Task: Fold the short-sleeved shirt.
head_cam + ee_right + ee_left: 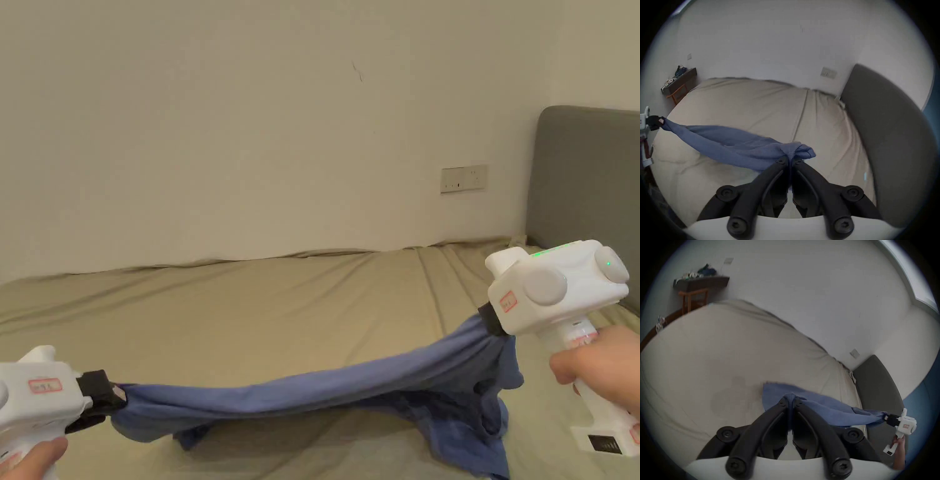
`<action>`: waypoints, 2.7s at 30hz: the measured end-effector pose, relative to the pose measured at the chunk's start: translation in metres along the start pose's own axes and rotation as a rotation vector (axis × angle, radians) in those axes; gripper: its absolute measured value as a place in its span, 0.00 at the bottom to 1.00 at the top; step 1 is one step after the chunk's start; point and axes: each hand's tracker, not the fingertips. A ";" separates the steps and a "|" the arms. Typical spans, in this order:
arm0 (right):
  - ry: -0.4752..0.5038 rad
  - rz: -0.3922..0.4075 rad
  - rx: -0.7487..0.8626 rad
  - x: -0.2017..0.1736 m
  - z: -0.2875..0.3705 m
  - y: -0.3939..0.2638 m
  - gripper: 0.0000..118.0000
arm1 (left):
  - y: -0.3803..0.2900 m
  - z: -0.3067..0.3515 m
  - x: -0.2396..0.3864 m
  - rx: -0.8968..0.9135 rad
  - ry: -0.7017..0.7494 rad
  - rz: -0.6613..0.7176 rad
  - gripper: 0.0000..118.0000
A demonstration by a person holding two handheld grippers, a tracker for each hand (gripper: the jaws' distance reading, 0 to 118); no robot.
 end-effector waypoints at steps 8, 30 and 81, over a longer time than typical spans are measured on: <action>0.153 -0.155 -0.045 -0.006 0.015 -0.139 0.04 | -0.098 0.052 -0.050 -0.053 -0.027 0.063 0.01; 0.139 -0.089 -0.103 -0.022 0.179 -0.352 0.04 | -0.218 0.198 -0.101 -0.201 0.038 -0.076 0.01; 0.240 -0.297 -0.110 -0.065 0.217 -0.351 0.03 | -0.295 0.129 -0.104 -0.413 0.377 -0.303 0.98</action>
